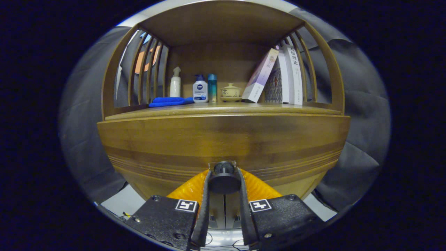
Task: Pull open the drawer, take out the items inside it, and place them on the countertop above the cabinet.
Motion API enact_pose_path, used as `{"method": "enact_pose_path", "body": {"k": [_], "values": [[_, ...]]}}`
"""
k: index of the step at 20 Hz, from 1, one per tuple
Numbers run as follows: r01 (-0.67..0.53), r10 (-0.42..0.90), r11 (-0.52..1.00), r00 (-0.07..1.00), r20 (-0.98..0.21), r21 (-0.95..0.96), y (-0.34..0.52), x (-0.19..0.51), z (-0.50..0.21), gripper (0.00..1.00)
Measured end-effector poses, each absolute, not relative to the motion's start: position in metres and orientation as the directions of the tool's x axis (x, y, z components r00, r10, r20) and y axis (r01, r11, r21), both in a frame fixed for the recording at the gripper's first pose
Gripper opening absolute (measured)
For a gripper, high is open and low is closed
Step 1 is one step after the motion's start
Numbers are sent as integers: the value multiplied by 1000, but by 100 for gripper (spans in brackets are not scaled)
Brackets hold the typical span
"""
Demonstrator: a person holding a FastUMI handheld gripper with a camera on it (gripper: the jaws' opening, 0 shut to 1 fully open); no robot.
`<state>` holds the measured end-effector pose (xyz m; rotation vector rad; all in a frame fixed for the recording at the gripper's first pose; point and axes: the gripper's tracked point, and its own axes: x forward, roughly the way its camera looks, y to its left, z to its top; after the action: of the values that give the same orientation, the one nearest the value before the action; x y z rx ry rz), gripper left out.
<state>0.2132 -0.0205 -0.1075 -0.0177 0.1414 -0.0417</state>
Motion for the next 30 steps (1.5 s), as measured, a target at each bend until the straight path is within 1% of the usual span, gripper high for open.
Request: {"method": "enact_pose_path", "body": {"k": [5, 13, 24, 30], "values": [[42, -44, 999, 990, -137, -19, -22, 198, -109, 42], [38, -41, 999, 990, -133, -26, -24, 175, -111, 39], [25, -32, 998, 990, -140, -50, -25, 122, -120, 39], [21, -26, 999, 988, -151, -34, -26, 93, -126, 39]]}}
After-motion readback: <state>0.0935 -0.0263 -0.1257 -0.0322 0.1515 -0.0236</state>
